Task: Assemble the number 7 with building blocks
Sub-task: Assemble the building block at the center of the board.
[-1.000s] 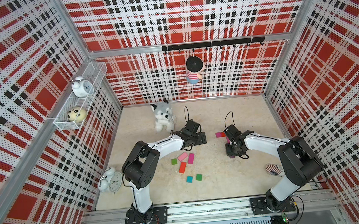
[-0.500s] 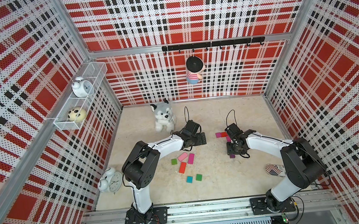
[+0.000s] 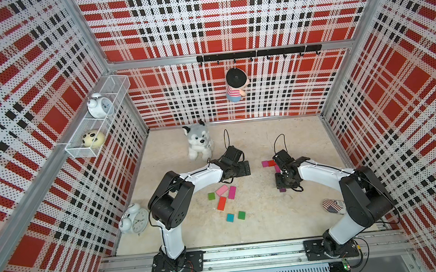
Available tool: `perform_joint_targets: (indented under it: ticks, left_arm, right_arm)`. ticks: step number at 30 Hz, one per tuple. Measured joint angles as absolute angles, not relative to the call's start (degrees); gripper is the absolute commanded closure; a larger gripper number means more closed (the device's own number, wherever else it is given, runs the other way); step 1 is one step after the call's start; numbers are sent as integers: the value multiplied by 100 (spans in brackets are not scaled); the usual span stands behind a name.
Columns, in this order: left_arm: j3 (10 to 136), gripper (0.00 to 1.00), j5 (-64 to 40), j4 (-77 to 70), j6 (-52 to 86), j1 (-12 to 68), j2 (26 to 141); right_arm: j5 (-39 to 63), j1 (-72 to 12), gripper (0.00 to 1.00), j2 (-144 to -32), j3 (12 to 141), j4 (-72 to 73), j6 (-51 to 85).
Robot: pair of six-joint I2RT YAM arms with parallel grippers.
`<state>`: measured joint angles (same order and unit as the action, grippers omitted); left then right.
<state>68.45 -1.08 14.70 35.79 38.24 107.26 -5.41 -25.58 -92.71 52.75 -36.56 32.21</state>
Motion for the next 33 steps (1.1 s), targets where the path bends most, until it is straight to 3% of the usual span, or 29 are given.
perform_joint_targets:
  ticks: [33]
  left_arm:
    - [6788,7,-110,1472,3581,3708,10726]
  right_arm:
    - [-650,-2556,67,-9725,5784,-3839,2926]
